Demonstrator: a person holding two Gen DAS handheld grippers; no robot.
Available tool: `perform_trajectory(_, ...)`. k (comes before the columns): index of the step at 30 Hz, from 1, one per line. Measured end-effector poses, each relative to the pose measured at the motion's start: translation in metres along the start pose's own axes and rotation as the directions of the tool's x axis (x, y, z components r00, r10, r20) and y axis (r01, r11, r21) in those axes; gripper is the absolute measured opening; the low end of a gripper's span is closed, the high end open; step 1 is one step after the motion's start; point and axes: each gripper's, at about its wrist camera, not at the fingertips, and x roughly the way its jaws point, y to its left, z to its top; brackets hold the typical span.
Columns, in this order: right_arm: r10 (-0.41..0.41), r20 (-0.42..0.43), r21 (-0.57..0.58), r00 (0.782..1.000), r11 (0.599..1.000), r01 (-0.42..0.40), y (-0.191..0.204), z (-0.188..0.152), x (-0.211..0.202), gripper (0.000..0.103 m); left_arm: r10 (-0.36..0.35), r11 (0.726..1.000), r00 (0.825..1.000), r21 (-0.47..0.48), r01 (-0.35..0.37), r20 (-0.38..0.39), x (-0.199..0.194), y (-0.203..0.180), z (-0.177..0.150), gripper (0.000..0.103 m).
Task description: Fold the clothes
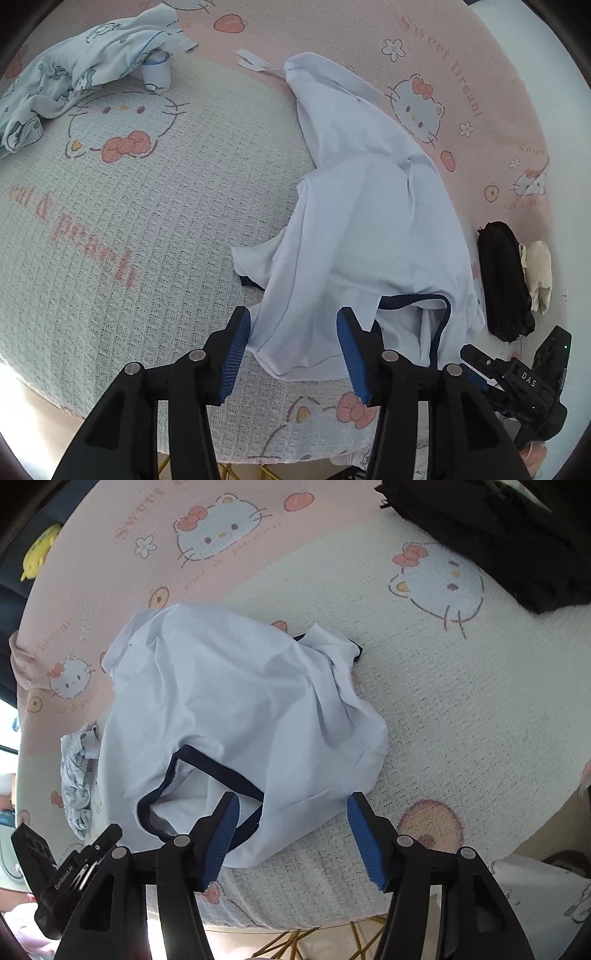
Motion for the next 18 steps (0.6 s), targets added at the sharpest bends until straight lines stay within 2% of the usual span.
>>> perform_trajectory(2,0.034,-0.008,0.051,0.999,0.998,-0.034,-0.008,-0.002,0.001,0.060,0.012,1.000,1.000,-0.013,-0.012,-0.006,0.000,0.004,-0.004,0.045)
perform_trajectory(7,0.063,-0.022,0.099,0.998,0.993,-0.060,-0.017,-0.008,0.004,0.060,0.010,0.998,0.999,-0.062,-0.012,-0.037,0.001,0.015,-0.017,0.045)
perform_trajectory(12,0.080,-0.033,0.098,0.996,0.992,-0.076,-0.016,-0.020,0.010,0.060,0.035,0.998,0.999,-0.044,-0.036,-0.027,0.007,0.014,-0.028,0.045)
perform_trajectory(14,0.088,-0.039,0.093,0.995,0.992,-0.084,-0.014,-0.022,0.015,0.060,0.038,0.999,0.999,-0.031,-0.038,0.002,0.008,0.010,-0.030,0.046)
perform_trajectory(15,0.094,-0.041,0.092,0.995,0.992,-0.090,-0.013,-0.023,0.018,0.060,0.022,0.999,1.000,-0.029,-0.021,0.018,0.010,0.009,-0.030,0.047)
perform_trajectory(18,0.120,-0.043,0.094,0.992,0.989,-0.115,-0.010,-0.023,0.029,0.060,-0.108,0.992,0.993,-0.056,0.111,0.042,0.020,0.010,-0.028,0.047)
